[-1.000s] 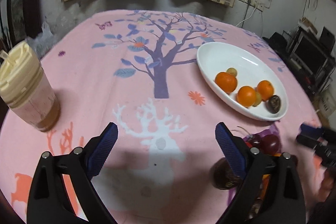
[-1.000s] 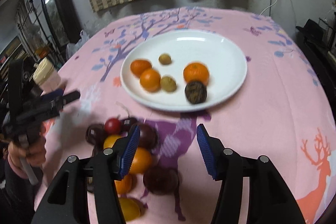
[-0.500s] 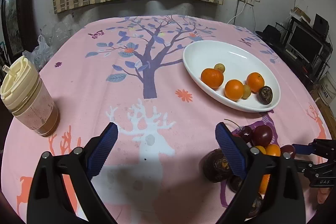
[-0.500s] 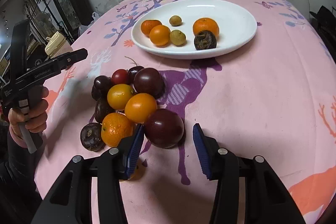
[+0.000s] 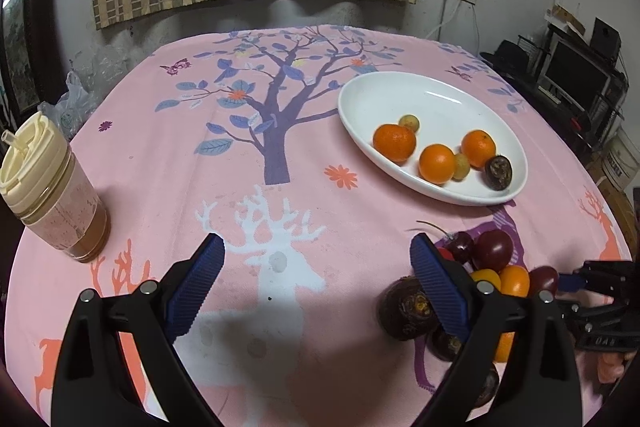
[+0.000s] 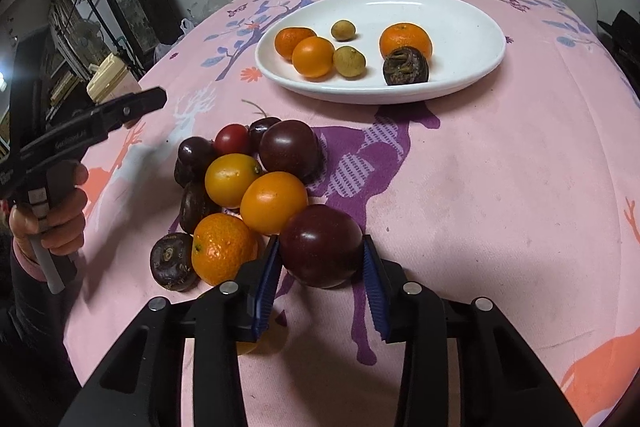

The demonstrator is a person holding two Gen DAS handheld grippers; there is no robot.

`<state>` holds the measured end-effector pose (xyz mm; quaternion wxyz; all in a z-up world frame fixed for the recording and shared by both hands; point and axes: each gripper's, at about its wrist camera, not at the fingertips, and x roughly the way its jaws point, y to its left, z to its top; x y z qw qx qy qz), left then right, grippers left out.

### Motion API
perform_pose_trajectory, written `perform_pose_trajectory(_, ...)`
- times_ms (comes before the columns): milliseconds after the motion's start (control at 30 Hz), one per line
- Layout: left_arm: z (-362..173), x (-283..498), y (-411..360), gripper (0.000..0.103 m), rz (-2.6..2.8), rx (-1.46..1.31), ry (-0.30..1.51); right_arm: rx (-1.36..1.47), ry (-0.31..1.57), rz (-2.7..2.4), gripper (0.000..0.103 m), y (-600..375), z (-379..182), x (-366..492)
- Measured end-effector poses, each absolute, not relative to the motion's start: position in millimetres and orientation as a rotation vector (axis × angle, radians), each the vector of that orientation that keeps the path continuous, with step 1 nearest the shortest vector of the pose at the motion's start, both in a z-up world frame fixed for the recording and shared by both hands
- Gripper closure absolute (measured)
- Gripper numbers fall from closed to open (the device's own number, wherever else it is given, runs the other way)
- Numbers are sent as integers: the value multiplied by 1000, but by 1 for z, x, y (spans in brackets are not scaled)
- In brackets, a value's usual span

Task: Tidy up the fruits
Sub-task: 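Grasp a dark red plum with the right tool while the left tool grasps a mangosteen, then carry the plum and mangosteen to the plate and release them with both tools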

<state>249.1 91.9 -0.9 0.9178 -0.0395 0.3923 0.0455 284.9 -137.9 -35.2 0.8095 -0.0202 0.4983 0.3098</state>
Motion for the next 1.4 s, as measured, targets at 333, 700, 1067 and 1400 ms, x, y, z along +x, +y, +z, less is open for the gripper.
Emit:
perform_pose_trajectory(333, -21, 191, 19, 23, -318, 139, 866, 9, 1038, 645, 63, -149, -27, 288)
perform_pose_trajectory(700, -50, 191, 4, 45, -355, 129, 970, -10, 1035, 631, 63, -148, -26, 287)
perform_pose_trajectory(1067, -53, 190, -4, 59, -357, 141, 967, -12, 1036, 632, 63, -147, -25, 286)
perform_pose_trajectory(1400, -27, 187, 10, 60, -426, 17, 941, 4, 957, 654, 63, -150, -12, 282)
